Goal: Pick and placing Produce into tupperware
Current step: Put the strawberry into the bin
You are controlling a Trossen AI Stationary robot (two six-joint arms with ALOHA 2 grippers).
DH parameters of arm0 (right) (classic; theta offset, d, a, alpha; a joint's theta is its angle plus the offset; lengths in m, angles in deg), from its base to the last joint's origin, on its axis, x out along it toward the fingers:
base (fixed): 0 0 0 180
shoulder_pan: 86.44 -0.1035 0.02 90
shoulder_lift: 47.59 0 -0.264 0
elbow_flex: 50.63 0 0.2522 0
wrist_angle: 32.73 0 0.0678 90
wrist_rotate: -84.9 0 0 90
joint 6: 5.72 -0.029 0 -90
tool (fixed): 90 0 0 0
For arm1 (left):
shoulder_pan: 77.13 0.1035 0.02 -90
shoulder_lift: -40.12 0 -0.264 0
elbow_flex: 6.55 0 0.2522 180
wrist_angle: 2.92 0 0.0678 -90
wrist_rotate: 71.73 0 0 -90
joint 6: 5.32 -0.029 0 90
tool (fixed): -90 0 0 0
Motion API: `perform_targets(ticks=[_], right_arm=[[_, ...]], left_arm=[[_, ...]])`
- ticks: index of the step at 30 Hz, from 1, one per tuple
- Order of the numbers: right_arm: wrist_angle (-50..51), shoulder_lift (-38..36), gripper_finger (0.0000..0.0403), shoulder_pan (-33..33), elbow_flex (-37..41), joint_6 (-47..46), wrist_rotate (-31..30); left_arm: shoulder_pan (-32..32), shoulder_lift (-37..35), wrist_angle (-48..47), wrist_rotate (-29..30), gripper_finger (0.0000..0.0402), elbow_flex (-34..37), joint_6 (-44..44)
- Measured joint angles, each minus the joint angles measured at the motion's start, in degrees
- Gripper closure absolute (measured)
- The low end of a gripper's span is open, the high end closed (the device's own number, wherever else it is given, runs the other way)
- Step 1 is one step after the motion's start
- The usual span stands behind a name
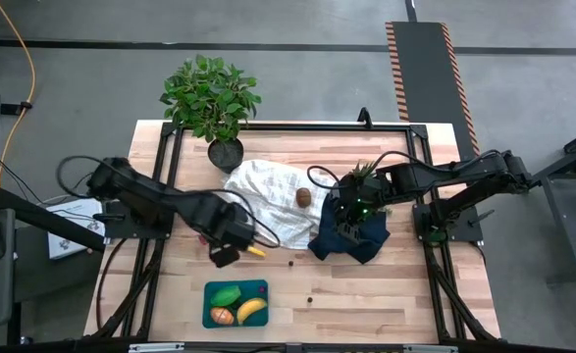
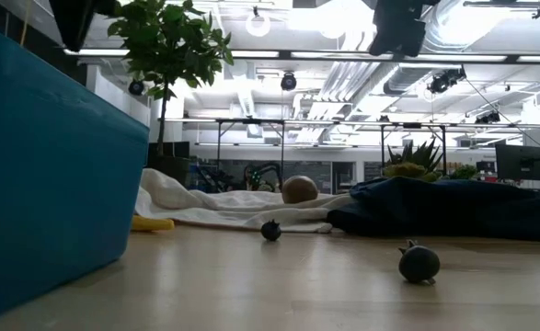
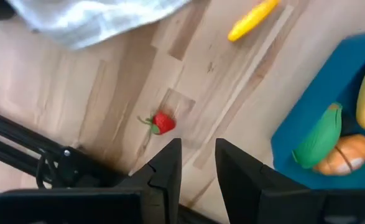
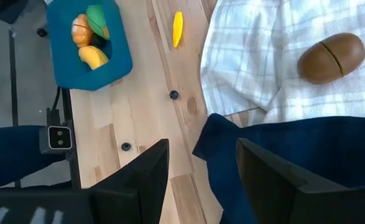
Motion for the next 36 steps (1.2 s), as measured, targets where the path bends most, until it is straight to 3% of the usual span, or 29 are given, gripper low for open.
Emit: perform_targets(ticks=[11, 19, 25, 36], right_arm=[[-1.1, 0.0, 0.0224, 0.0, 0.0, -0.1, -1.8], [-3.3, 0.0, 0.0224, 0.0, 0.0, -3.3, -2.0], [-4.9, 0.0, 0.0224, 0.0, 0.0, -6.4, -2.0], [-6.9, 0.0, 0.0224, 0.0, 0.0, -10.4, -2.0]], left_arm=[[-0.1, -19.0, 0.0, -0.8, 0.0316, 14.2, 15.6], [-0.1, -30.1, 1.9, -2.2, 0.0316, 23.2, 22.0], [-0.1, -33.6, 6.4, -1.5, 0.0316, 28.8, 24.0], [-0.1, -33.8, 16.6, -1.6, 0.0316, 40.5, 25.8]])
